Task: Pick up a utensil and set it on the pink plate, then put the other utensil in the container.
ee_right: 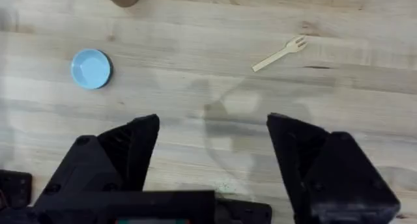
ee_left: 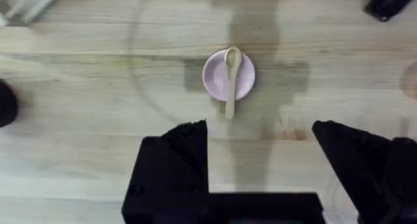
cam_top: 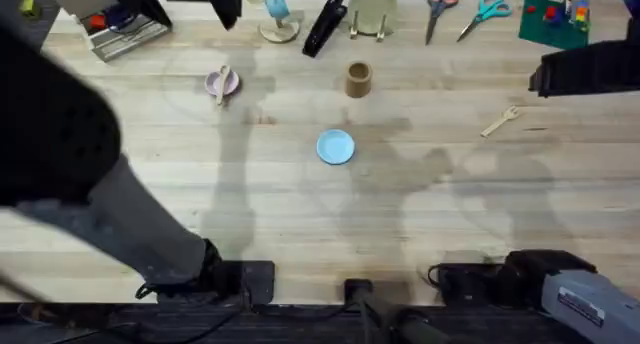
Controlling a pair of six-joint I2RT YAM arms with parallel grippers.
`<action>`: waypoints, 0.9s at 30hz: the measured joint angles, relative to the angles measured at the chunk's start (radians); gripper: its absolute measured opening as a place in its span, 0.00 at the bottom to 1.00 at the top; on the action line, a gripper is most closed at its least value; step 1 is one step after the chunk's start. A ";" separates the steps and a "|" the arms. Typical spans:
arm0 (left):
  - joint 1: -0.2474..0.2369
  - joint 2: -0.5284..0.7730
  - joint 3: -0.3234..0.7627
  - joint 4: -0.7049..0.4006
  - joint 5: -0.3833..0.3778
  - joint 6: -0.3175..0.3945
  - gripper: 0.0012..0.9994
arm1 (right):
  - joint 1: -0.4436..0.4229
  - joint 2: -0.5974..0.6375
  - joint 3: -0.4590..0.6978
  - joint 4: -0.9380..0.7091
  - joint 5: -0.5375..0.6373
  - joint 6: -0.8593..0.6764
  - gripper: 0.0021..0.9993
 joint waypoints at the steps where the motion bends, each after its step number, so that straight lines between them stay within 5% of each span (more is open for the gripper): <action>1: -0.001 -0.030 -0.011 0.000 0.000 0.000 0.98 | 0.000 0.000 0.000 0.000 0.000 0.000 1.00; 14: -0.062 -0.493 -0.333 0.091 0.011 0.001 0.98 | 0.000 0.000 0.000 0.000 0.000 0.000 1.00; 21: -0.067 -0.711 -0.461 0.110 0.134 0.024 0.99 | 0.000 0.000 0.000 0.000 0.000 0.000 1.00; 27: -0.068 -0.776 -0.508 0.109 0.236 0.069 0.99 | 0.000 0.000 0.000 0.000 0.000 0.000 0.99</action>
